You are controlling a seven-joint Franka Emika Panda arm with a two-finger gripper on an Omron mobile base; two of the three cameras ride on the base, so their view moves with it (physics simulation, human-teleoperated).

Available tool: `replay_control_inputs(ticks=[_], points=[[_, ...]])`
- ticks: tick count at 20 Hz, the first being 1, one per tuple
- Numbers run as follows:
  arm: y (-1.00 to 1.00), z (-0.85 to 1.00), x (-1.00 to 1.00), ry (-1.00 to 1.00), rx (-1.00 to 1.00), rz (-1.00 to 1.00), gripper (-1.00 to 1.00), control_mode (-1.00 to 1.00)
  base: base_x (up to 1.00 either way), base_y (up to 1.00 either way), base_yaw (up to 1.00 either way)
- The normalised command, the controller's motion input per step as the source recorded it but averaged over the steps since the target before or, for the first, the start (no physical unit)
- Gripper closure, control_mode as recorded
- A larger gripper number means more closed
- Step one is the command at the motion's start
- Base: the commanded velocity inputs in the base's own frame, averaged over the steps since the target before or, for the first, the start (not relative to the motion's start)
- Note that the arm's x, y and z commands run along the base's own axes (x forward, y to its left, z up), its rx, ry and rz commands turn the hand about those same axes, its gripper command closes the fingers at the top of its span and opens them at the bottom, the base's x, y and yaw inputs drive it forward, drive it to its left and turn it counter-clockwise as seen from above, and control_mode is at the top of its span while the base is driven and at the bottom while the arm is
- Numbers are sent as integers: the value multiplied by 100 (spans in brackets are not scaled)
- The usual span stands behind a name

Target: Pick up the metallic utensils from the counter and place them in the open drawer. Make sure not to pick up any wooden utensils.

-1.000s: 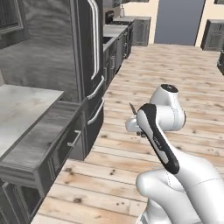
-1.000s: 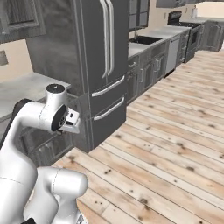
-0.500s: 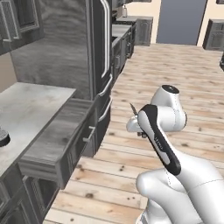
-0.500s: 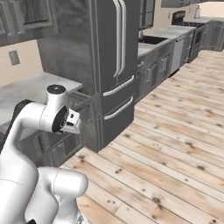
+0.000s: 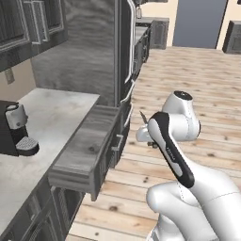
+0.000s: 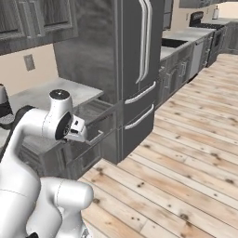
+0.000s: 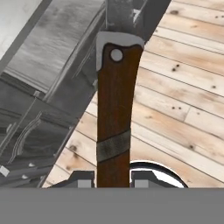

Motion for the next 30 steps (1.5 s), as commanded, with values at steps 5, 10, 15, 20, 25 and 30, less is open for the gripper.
replay_control_inputs(ticks=[5, 10, 15, 20, 25, 30], points=[[0, 0, 0, 0, 0, 0, 100, 100, -1, 47, -2], [0, 0, 0, 0, 0, 0, 100, 100, 12, 81, -17], [0, 0, 0, 0, 0, 0, 100, 100, 8, 67, -20], [18, -9, 0, 0, 0, -11, 100, -100, 0, 13, -6], [2, -37, 2, 0, 0, -38, 100, -100, 0, 0, 0], [7, -59, 53, 2, 0, -39, 100, -100, 0, 0, 0]])
